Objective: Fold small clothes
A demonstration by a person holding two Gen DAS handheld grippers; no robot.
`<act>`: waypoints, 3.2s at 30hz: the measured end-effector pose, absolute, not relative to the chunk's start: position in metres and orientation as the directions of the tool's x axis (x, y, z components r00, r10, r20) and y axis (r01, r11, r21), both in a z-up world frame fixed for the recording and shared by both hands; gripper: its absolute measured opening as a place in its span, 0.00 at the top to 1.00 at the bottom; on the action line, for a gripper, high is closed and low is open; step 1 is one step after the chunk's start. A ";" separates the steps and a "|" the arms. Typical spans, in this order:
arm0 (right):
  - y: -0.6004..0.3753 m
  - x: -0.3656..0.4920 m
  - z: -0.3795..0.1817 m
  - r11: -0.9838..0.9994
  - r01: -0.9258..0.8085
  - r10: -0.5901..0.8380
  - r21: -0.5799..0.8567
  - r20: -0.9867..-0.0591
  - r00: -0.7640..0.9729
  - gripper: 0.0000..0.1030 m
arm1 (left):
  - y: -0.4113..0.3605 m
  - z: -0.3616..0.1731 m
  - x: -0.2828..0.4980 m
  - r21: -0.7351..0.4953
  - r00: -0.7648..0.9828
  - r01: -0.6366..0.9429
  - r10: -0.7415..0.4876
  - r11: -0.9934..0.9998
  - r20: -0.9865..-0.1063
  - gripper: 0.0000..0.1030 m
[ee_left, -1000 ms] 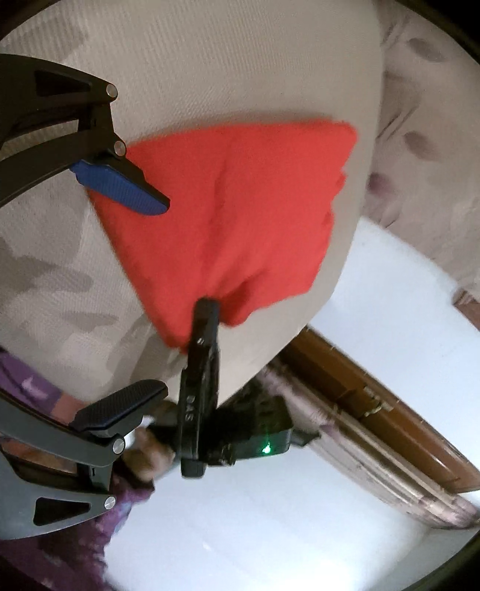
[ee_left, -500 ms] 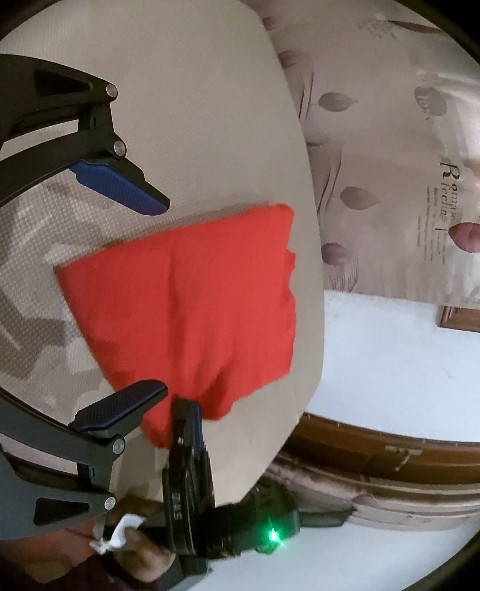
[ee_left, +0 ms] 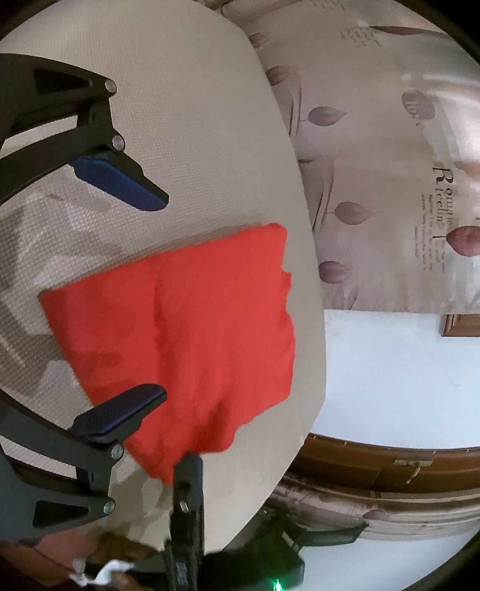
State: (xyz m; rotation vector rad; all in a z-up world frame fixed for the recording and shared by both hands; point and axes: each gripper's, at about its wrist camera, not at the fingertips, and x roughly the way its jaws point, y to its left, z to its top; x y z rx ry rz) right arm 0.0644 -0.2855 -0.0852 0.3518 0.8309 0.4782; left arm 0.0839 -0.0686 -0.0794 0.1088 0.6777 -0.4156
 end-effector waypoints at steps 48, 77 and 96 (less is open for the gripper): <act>-0.188 0.152 -0.066 0.711 -0.379 0.701 0.592 -0.560 0.441 0.74 | 0.028 -0.063 0.204 -0.482 0.377 0.507 -0.687 0.714 -0.621 0.66; -0.111 0.100 -0.133 0.711 -0.326 0.703 0.623 -0.621 0.347 0.73 | 0.102 -0.125 0.119 -0.414 0.498 0.424 -0.590 0.805 -0.636 0.49; -0.090 0.054 -0.101 0.889 -0.336 0.455 0.311 -0.676 0.580 0.50 | 0.079 -0.087 0.051 0.059 0.849 0.117 -0.069 0.991 -0.523 0.12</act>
